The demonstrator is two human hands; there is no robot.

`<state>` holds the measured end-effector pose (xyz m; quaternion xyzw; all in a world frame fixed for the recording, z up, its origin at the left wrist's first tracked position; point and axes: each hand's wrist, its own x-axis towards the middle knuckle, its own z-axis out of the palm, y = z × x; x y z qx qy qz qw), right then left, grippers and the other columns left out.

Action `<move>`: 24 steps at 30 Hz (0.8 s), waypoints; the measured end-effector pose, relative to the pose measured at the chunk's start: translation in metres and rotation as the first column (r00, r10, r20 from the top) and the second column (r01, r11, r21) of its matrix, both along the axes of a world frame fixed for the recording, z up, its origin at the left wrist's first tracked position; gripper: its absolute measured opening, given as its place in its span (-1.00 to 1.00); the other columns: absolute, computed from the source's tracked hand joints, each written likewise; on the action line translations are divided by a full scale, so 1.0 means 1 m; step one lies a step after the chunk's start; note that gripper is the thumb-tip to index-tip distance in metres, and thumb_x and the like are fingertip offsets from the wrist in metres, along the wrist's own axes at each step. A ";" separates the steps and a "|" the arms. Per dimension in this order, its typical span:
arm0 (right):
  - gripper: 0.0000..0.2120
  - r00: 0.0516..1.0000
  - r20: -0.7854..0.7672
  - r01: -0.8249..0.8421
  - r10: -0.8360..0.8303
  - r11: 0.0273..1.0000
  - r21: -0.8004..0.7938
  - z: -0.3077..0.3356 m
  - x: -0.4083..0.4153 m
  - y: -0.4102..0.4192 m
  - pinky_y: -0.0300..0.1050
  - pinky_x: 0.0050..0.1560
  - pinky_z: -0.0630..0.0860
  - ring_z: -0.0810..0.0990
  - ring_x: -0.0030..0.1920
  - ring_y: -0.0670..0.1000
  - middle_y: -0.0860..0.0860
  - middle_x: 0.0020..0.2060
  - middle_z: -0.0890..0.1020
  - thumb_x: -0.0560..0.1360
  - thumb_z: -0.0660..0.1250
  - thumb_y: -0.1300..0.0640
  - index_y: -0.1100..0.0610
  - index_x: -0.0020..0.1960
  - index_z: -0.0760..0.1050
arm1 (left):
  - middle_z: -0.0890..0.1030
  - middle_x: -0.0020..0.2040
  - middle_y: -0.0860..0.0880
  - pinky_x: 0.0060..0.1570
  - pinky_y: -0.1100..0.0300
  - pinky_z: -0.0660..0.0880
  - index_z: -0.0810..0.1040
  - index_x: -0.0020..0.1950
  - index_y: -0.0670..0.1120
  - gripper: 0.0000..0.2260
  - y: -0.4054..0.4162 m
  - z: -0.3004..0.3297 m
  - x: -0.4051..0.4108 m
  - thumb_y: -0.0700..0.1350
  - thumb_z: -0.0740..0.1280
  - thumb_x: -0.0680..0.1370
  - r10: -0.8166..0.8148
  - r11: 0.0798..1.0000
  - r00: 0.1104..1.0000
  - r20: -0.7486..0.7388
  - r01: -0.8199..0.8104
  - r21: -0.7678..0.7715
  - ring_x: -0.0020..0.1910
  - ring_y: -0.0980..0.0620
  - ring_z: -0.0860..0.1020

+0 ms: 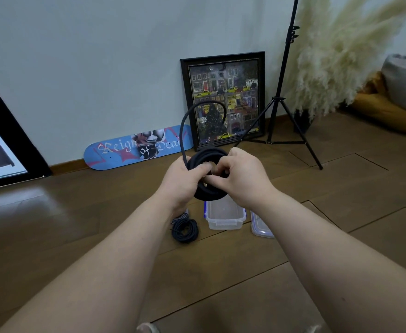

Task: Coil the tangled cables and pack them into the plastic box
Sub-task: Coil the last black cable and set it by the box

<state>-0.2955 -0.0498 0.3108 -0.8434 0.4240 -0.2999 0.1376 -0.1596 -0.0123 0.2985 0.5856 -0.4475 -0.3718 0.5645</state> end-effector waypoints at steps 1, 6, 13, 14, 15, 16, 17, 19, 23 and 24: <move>-0.76 1.000 -0.031 0.004 -0.004 1.000 0.007 -0.001 0.001 0.000 -0.12 -0.15 0.37 0.44 -0.12 -0.02 -0.08 -0.22 0.34 0.45 0.43 -0.10 0.07 -0.18 0.55 | 0.59 -0.16 -0.12 -0.08 0.02 0.50 0.51 0.05 -0.26 -0.60 0.000 0.000 -0.001 -0.03 0.40 0.34 0.008 1.000 1.000 0.024 -0.008 0.007 -0.16 -0.04 0.56; -0.72 0.992 -0.120 0.026 -0.031 0.999 -0.040 -0.003 0.004 -0.001 -0.14 -0.07 0.35 0.43 0.09 0.04 -0.04 -0.08 0.33 0.51 0.36 -0.07 0.07 0.11 0.61 | 0.61 -0.08 -0.11 -0.10 0.03 0.48 0.53 0.08 -0.14 -0.79 -0.004 -0.003 0.002 -0.12 0.41 0.49 0.047 0.999 0.997 0.062 -0.047 0.004 -0.17 -0.01 0.54; -0.78 0.992 -0.064 0.110 -0.107 0.993 0.046 -0.004 0.011 -0.003 -0.11 -0.15 0.36 0.44 -0.01 0.06 0.01 -0.08 0.39 0.48 0.34 -0.05 0.11 -0.07 0.60 | 0.64 -0.06 -0.11 0.11 -0.21 0.55 0.51 0.03 -0.10 -0.59 -0.004 0.000 -0.004 0.08 0.42 0.28 0.102 0.994 0.981 0.167 -0.106 0.012 0.00 -0.17 0.62; -0.79 0.995 -0.036 0.093 -0.091 0.994 0.055 -0.005 0.011 -0.004 -0.12 -0.15 0.35 0.44 -0.02 0.06 0.01 -0.09 0.39 0.47 0.35 -0.04 0.11 -0.08 0.59 | 0.65 -0.05 -0.11 0.11 -0.21 0.55 0.51 0.04 -0.10 -0.57 -0.004 0.000 -0.004 0.10 0.42 0.29 0.115 0.993 0.977 0.180 -0.117 0.002 0.00 -0.15 0.63; -0.80 0.997 0.001 0.072 -0.072 0.995 0.068 -0.006 0.010 -0.005 -0.13 -0.15 0.34 0.43 -0.04 0.04 0.00 -0.10 0.39 0.46 0.36 -0.02 0.11 -0.09 0.59 | 0.64 -0.04 -0.10 0.11 -0.19 0.55 0.51 0.06 -0.11 -0.58 -0.004 0.000 -0.005 0.10 0.42 0.32 0.131 0.991 0.972 0.194 -0.130 -0.017 0.00 -0.13 0.62; -0.83 0.997 0.060 0.051 -0.056 0.995 0.087 -0.006 0.009 -0.005 -0.17 -0.16 0.32 0.43 -0.07 0.02 -0.01 -0.12 0.39 0.45 0.38 0.00 0.10 -0.11 0.58 | 0.63 -0.03 -0.09 0.11 -0.16 0.55 0.50 0.07 -0.11 -0.63 -0.004 0.000 -0.006 0.07 0.43 0.39 0.155 0.988 0.966 0.209 -0.150 -0.037 0.00 -0.11 0.61; -0.89 0.988 0.147 0.031 -0.049 0.993 0.117 -0.006 0.008 -0.005 -0.19 -0.20 0.32 0.43 -0.13 -0.02 -0.03 -0.14 0.40 0.44 0.39 0.04 0.09 -0.15 0.57 | 0.62 -0.03 -0.08 0.10 -0.14 0.55 0.49 0.08 -0.11 -0.69 -0.005 0.000 -0.005 0.03 0.42 0.46 0.180 0.983 0.958 0.223 -0.172 -0.057 -0.02 -0.09 0.60; -0.90 0.930 0.364 -0.039 -0.043 0.976 0.216 -0.003 0.005 -0.006 -0.24 -0.24 0.35 0.44 -0.23 -0.09 -0.03 -0.18 0.45 0.41 0.41 0.16 0.06 -0.24 0.51 | 0.59 -0.05 -0.06 0.09 -0.14 0.53 0.48 0.09 -0.12 -0.77 -0.007 -0.002 -0.001 -0.02 0.39 0.54 0.225 0.974 0.943 0.247 -0.208 -0.090 -0.07 -0.07 0.56; -0.81 0.729 0.683 -0.329 -0.036 0.857 0.397 0.008 -0.005 -0.007 -0.23 -0.29 0.38 0.43 -0.32 -0.08 0.05 -0.31 0.50 0.46 0.35 0.31 0.12 -0.30 0.49 | 0.58 -0.03 -0.06 0.08 -0.07 0.49 0.50 0.09 -0.10 -0.79 -0.009 -0.005 0.008 -0.01 0.37 0.56 0.255 0.966 0.932 0.256 -0.234 -0.111 -0.04 -0.07 0.54; -0.78 0.673 0.737 -0.375 -0.070 0.826 0.421 0.011 -0.008 -0.008 -0.21 -0.30 0.34 0.41 -0.33 -0.07 0.06 -0.34 0.47 0.48 0.30 0.32 0.12 -0.32 0.46 | 0.58 -0.02 -0.06 0.06 -0.03 0.49 0.50 0.10 -0.10 -0.79 -0.009 -0.005 0.011 -0.01 0.36 0.56 0.266 0.964 0.926 0.269 -0.247 -0.102 -0.03 -0.05 0.54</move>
